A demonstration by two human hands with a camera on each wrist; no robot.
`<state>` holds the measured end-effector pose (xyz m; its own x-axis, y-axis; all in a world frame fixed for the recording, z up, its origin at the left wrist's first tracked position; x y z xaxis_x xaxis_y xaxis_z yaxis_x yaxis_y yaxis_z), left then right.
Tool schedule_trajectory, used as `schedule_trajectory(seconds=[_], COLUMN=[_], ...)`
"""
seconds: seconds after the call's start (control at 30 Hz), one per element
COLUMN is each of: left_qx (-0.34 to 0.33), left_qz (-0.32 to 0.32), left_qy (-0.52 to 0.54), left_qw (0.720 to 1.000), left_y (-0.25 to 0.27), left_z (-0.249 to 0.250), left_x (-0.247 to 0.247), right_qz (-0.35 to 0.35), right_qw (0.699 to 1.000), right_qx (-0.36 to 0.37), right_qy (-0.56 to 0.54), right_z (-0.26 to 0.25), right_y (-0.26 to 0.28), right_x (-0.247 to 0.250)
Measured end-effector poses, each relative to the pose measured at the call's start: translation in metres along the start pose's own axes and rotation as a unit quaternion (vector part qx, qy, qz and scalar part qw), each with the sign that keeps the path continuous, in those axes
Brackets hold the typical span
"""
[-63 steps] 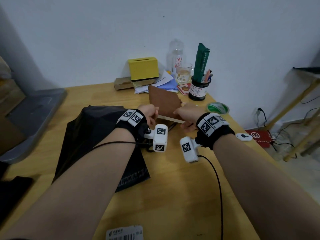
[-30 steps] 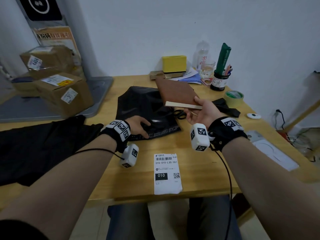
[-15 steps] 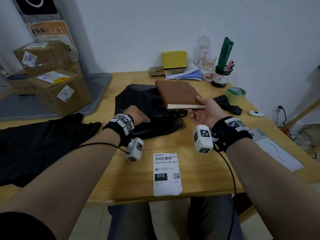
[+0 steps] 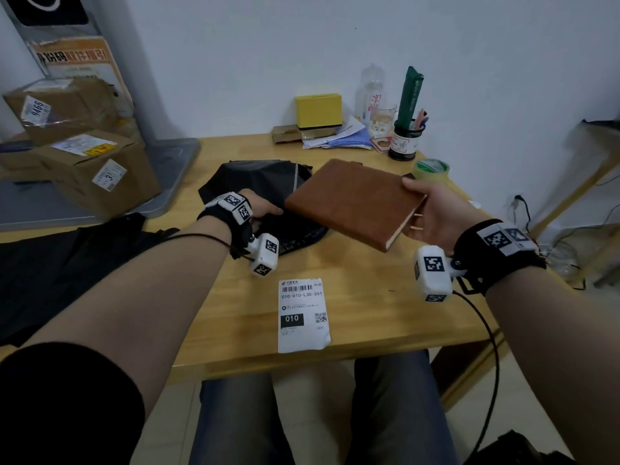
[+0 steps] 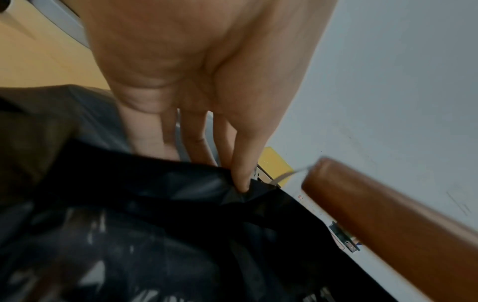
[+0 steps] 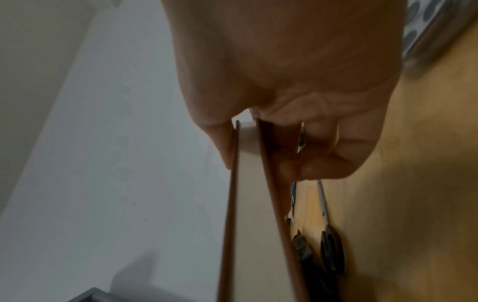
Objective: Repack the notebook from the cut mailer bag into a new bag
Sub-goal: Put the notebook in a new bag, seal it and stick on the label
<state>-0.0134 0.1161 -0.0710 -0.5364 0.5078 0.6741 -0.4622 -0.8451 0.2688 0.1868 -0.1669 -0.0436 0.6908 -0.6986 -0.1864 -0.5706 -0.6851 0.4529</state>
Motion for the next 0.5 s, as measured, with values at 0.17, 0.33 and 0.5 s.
schedule_trajectory(seconds=[0.17, 0.33, 0.5], left_qx=[-0.006, -0.015, -0.024], left_qz=[0.01, 0.016, 0.019], left_qy=[0.016, 0.029, 0.038], left_qw=[1.0, 0.999, 0.999], left_y=[-0.005, 0.008, 0.008], left_z=[0.004, 0.014, 0.014], left_x=[-0.003, -0.002, 0.0], right_qz=[-0.017, -0.034, -0.042], right_qw=[0.997, 0.991, 0.991], right_qx=[-0.03, -0.05, -0.068], right_qy=[0.074, 0.116, 0.108], right_z=[0.012, 0.021, 0.024], right_y=[0.01, 0.013, 0.011], right_x=[0.008, 0.001, -0.002])
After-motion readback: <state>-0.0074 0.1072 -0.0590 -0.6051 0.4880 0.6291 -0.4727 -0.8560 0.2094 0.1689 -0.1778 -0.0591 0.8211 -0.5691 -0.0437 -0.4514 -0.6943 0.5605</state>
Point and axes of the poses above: each hand's wrist, its own y-axis away from the middle knuckle, its own x-axis out of the back of the hand, z = x × y, the point moved 3 cm from there along -y, towards the middle knuckle, and after that the axes turned 4 degrees about -x, right-handed, at the moved point
